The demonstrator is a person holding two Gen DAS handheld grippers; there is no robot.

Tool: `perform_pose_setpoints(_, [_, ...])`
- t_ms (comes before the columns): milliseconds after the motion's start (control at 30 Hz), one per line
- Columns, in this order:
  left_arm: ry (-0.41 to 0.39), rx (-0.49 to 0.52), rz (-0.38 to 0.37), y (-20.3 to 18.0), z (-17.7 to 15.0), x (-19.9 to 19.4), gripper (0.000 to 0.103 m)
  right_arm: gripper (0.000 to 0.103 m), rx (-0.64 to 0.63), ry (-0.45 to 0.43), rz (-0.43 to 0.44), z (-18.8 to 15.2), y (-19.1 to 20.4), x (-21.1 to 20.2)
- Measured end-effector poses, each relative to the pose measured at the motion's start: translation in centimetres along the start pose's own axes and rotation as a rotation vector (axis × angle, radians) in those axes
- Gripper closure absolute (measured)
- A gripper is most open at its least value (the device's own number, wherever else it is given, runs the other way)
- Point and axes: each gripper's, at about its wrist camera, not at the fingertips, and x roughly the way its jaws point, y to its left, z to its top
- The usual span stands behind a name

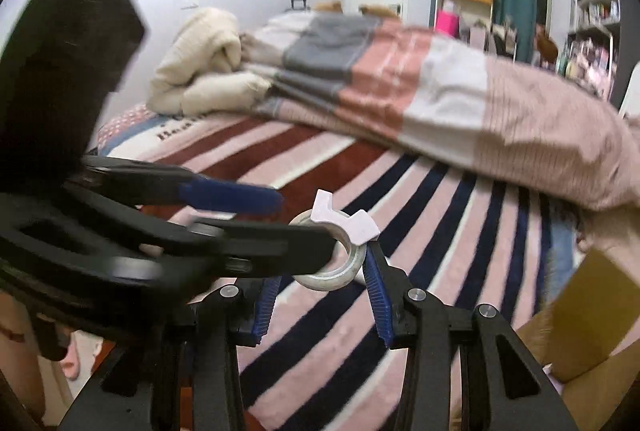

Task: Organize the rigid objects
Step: 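Lower the white ring holder into the cardboard box, open the right tool, then move the right tool to the white earbud case and grasp it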

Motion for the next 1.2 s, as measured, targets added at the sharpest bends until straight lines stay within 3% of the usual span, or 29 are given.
perform_pose_setpoints(200, [0.012, 0.078, -0.036, -4.8, 1.6, 2.1, 0.075, 0.067, -0.037, -0.065, -0.072, -0.7, -1.6, -3.9])
perform_pose_setpoints(367, [0.042, 0.125, -0.072, -8.1, 2.7, 4.7, 0.076, 0.067, -0.007, -0.076, -0.128, -1.8, -5.1, -6.4])
perform_pose_setpoints(800, [0.155, 0.226, -0.090, -13.9, 3.7, 11.7, 0.076, 0.067, 0.088, 0.028, -0.239, -5.0, -12.6, -8.9])
perform_pose_setpoints(900, [0.159, 0.238, -0.059, -14.2, 3.6, 12.1, 0.064, 0.066, 0.107, 0.052, -0.247, -5.5, -13.6, -8.9])
perform_pose_setpoints(967, [0.141, 0.245, -0.048, -14.2, 3.6, 11.7, 0.046, 0.060, 0.121, 0.077, -0.254, -5.8, -14.1, -8.6])
perform_pose_setpoints(1033, [0.134, 0.247, -0.046, -14.0, 3.7, 11.4, 0.041, 0.052, 0.133, 0.082, -0.254, -6.1, -14.4, -8.6])
perform_pose_setpoints(1200, [0.114, 0.249, -0.013, -13.7, 3.7, 10.3, 0.038, 0.051, 0.136, 0.096, -0.253, -6.4, -14.3, -8.8])
